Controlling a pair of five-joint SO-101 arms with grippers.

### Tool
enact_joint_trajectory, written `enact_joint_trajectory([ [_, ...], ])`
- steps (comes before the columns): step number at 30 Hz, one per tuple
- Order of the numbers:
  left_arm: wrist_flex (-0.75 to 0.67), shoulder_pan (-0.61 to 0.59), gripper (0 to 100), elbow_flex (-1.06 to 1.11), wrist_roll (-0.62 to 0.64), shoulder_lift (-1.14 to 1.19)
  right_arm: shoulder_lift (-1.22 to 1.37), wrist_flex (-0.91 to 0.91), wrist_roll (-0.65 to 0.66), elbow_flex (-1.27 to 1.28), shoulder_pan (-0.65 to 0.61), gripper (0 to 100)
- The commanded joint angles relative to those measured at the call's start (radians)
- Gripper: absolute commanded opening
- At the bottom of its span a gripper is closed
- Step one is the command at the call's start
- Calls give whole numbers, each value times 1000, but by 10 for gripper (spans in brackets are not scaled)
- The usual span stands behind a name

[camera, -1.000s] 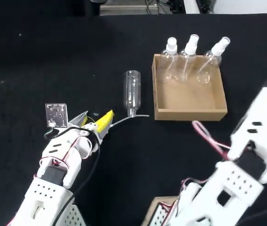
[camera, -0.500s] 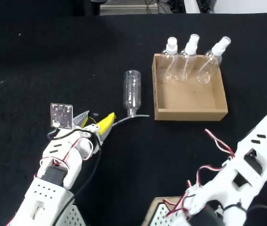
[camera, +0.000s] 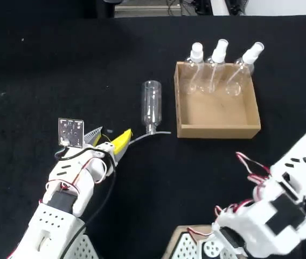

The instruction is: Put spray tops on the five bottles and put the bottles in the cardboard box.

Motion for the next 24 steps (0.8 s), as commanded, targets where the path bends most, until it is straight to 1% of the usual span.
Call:
enact_joint_trajectory([
  [1, -26, 13, 271, -15, -12, -17, 120, -94, -5, -119, 54, 11],
  [6, -71, 15, 271, -4, -12, -12, 291, -175, -5, -217, 87, 11],
  [14, -69, 15, 271, -4, -12, -14, 544, -181, -5, -444, 107, 11],
  [18, -72, 13, 271, -4, -12, -9, 596, -181, -5, -489, 107, 11],
  [24, -72, 12, 271, -4, -12, -12, 601, -181, -5, -524, 101, 12],
])
